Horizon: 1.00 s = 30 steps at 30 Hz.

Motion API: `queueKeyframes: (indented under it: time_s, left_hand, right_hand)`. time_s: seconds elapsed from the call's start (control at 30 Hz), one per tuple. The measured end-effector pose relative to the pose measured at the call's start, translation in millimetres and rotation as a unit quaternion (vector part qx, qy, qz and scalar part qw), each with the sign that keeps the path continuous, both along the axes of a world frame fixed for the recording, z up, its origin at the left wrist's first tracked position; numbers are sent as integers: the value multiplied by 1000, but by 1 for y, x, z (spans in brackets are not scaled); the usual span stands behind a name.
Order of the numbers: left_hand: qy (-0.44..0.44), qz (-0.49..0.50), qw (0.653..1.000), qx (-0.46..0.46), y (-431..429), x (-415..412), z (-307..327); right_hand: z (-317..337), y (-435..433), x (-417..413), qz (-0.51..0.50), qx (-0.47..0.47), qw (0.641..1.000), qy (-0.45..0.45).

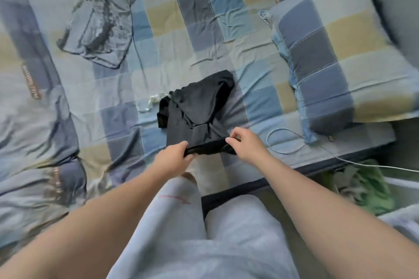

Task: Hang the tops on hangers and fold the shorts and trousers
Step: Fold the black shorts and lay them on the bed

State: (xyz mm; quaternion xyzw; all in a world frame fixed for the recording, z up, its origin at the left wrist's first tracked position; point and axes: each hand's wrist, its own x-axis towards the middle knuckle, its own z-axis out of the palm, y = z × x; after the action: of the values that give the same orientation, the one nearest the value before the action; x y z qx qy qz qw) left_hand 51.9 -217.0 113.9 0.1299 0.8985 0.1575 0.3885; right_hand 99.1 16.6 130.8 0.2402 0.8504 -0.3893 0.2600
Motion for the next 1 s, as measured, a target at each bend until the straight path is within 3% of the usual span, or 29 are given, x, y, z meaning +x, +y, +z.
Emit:
queueKeyframes:
  time_s: [0.27,0.4,0.53,0.67,0.73,0.8,0.93,1.0]
  left_hand:
    - [-14,256,959,123,-39,59,174]
    - [72,279,941,178,-54,55,224]
    - [145,288,923,208,-69,56,262]
    - [152,335,878,308,-95,56,295]
    - [154,360,858,333,-111,50,309]
    - [138,431,816,359,-124,42,316]
    - [7,588,709,390,-144,30,329]
    - [-48,575,693,431,-157,27,339]
  right_hand:
    - [164,-37,56,-38,-94,991,92]
    - [208,-47,59,11,-134,985,104]
    - [231,-54,60,131,-54,987,80]
    - [251,-60,51,106,-27,985,134]
    - [258,-67,44,6,-124,979,162]
    - [268,-80,38,-73,-222,957,168]
    - [290,-128,24,-104,-291,932,189]
    - [306,-158,16,-96,-313,918,222]
